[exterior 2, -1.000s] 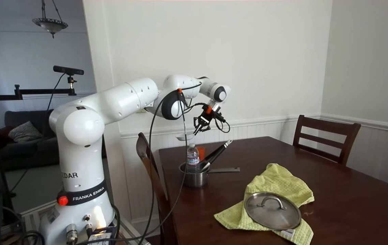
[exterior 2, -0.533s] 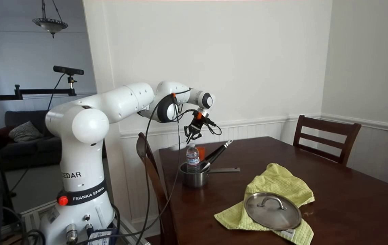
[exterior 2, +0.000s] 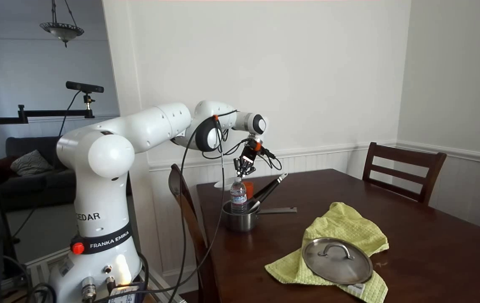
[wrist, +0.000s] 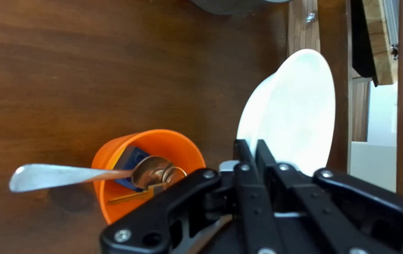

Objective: Move the white bowl to the left

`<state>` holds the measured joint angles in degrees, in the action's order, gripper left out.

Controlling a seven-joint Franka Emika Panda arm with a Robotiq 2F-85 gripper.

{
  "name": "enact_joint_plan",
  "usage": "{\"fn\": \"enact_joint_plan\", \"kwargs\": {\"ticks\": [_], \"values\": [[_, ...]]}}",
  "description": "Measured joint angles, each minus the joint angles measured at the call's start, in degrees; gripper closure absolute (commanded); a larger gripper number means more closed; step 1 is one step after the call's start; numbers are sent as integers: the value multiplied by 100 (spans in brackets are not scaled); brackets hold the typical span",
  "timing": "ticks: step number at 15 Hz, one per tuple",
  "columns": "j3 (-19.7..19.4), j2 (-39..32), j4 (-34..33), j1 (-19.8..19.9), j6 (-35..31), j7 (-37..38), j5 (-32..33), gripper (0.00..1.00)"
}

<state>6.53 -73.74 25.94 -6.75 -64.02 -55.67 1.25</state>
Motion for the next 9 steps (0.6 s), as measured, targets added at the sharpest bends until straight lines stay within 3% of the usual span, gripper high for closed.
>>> {"fn": "enact_joint_plan", "kwargs": {"ticks": [2,9], "values": [[0,25,-3,50,-161,-642,1,93],[32,-5,16,38,-247,-579,-84,98]]}}
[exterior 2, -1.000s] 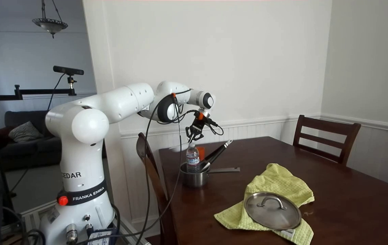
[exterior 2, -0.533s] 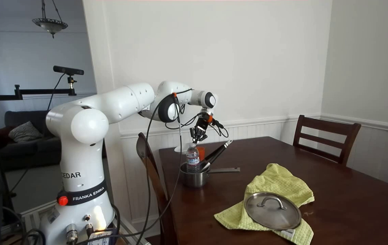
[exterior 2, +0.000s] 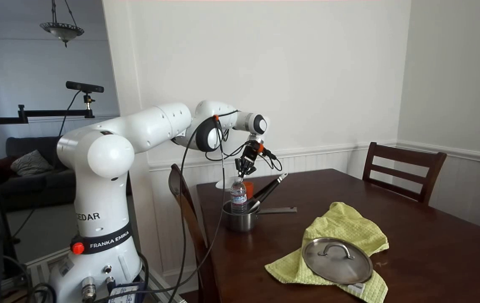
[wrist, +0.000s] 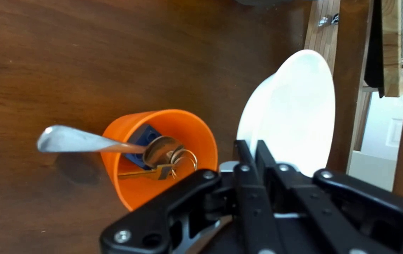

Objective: Move the white bowl to the left

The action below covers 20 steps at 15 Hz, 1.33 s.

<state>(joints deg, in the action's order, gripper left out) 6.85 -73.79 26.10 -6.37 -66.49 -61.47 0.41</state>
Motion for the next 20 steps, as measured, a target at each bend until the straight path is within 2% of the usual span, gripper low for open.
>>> {"fn": "enact_joint_plan", "kwargs": {"ticks": [3,8,14,19,20], "values": [[132,-114,0,-45,-347,345,-239,98],[174,-299,0,-334,-812,604,-265,98],[159,-437,3,-618,-823,411,-206,98],[118,-522,1,-526,-811,375,-205,98],[118,-521,-13,-461,-819,354,-205,82]]}}
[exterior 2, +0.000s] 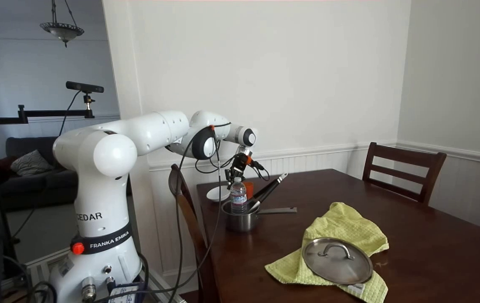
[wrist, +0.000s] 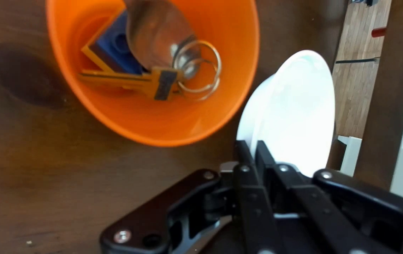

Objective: Move the white bowl to the left

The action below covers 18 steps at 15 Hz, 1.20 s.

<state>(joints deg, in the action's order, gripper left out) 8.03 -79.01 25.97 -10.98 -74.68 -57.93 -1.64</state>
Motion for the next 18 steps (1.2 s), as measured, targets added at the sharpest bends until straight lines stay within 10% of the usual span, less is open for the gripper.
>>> {"fn": "enact_joint_plan", "kwargs": {"ticks": [11,18], "values": [[6,38,-11,407,-113,-119,-8,2],[-16,125,-15,226,-166,-57,8,0]]}}
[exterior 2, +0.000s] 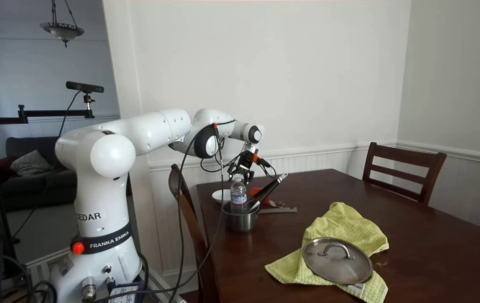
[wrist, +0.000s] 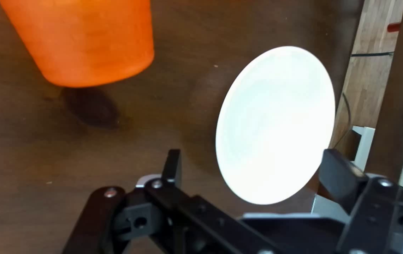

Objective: Move the white bowl to the left

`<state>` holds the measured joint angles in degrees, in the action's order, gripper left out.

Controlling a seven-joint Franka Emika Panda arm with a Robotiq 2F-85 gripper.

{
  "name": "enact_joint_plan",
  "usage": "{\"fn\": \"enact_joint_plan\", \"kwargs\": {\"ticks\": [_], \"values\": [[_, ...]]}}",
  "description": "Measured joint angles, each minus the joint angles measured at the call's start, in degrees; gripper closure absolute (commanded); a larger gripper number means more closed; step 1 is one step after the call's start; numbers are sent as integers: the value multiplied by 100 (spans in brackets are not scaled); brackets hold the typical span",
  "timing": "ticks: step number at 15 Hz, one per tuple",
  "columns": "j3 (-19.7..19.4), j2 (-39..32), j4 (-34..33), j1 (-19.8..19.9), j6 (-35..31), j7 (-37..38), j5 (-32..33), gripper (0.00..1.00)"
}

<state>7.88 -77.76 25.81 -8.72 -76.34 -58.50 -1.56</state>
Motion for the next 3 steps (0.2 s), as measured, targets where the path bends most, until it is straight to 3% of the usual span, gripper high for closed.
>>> {"fn": "enact_joint_plan", "kwargs": {"ticks": [3], "values": [[-110,203,-57,-135,-463,493,20,0]]}}
